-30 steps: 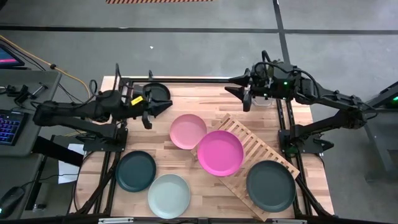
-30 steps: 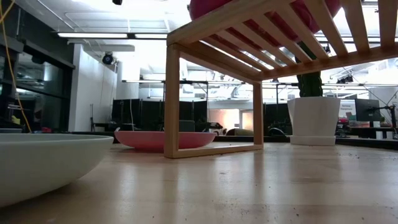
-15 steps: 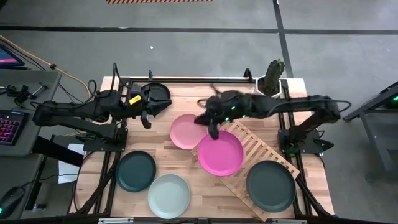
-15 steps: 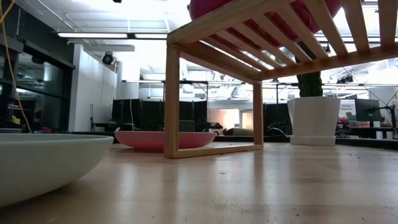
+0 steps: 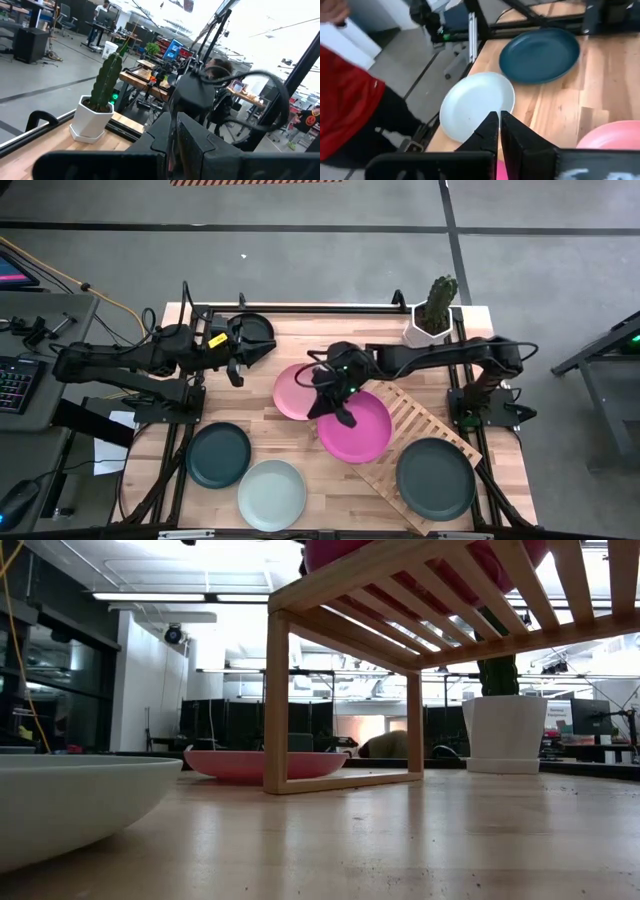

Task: Place and stack plates onto a shelf
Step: Put the pink plate on the shelf

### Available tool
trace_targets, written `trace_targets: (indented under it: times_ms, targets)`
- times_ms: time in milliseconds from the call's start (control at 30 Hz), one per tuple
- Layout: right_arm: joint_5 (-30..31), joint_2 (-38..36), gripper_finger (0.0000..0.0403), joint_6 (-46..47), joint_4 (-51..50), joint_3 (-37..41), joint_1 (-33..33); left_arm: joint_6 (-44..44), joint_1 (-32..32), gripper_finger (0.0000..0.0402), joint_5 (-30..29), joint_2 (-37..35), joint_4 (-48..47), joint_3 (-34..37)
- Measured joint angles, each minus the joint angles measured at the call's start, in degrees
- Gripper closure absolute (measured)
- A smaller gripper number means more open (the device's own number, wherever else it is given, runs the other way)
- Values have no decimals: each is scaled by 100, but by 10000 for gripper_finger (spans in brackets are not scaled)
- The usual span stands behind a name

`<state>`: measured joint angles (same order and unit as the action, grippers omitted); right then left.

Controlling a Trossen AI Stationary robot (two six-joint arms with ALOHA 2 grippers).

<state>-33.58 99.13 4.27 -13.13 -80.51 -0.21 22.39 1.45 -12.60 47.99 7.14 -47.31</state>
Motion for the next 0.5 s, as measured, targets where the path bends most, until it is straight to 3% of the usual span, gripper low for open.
trace_targets:
  times_ms: [267, 500]
  targets:
    - [-75, 120, 402, -327, -164, 0, 37, 2, 0, 381, 0, 0, 0, 2]
    - [240, 118, 403, -742, -999, -9, 37, 3, 0, 380, 0, 0, -1, 2]
